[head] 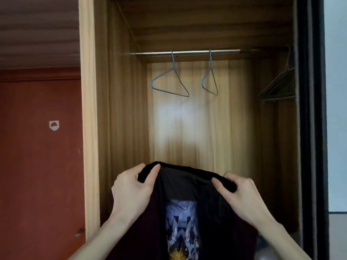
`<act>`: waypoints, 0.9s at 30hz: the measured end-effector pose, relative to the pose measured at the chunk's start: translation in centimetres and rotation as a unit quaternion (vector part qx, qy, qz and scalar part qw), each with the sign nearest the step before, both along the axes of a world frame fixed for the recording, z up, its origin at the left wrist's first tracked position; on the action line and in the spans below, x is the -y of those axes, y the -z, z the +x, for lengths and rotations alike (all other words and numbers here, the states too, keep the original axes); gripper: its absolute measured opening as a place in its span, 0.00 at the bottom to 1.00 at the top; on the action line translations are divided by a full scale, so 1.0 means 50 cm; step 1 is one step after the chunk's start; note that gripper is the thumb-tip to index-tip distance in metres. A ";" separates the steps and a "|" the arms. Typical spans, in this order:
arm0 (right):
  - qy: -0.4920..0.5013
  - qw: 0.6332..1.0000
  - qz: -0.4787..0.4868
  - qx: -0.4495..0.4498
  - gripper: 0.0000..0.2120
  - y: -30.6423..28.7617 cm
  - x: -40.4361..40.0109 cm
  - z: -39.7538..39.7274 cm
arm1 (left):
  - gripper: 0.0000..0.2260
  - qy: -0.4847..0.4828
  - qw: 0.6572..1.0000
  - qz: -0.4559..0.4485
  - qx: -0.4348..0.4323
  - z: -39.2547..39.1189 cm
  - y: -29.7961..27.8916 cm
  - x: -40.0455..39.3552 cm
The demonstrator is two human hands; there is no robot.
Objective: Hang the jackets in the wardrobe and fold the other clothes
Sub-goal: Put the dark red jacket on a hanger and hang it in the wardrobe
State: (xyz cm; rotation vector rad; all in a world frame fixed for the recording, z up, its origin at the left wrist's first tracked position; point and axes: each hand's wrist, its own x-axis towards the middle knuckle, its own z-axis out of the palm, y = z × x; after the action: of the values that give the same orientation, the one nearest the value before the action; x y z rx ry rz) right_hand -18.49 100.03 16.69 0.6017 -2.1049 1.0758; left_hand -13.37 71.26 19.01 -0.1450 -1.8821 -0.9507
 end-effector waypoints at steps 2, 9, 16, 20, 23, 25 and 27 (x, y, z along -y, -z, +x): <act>-0.018 1.000 -0.002 -0.004 0.24 -0.020 -0.001 -0.030 | 0.27 0.003 1.000 0.003 -0.005 -0.019 -0.025 -0.008; -0.033 0.998 0.041 -0.035 0.27 -0.064 0.026 -0.125 | 0.26 -0.052 0.997 -0.015 -0.056 -0.068 -0.108 -0.028; 0.001 0.999 0.016 -0.046 0.19 -0.254 0.123 -0.118 | 0.21 -0.089 0.990 -0.091 -0.059 -0.103 -0.142 -0.035; -0.144 0.987 -0.067 0.006 0.22 -0.422 0.235 -0.127 | 0.21 -0.100 0.986 -0.127 -0.034 -0.123 -0.153 -0.022; -0.156 0.985 -0.065 0.024 0.34 -0.546 0.321 -0.176 | 0.22 -0.112 0.983 -0.140 -0.028 -0.139 -0.168 0.007; -0.144 0.986 -0.078 0.035 0.42 -0.604 0.370 -0.204 | 0.22 -0.110 0.984 -0.141 -0.025 -0.146 -0.174 0.025; -0.137 0.985 -0.088 0.058 0.46 -0.645 0.409 -0.233 | 0.22 -0.108 0.983 -0.144 -0.026 -0.150 -0.175 0.038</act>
State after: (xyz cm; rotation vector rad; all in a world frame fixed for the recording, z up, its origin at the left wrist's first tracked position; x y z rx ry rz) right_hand -30.12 79.57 48.94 0.7724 -2.0364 1.4661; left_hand -20.87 69.38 27.76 -0.1334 -1.9341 -0.5211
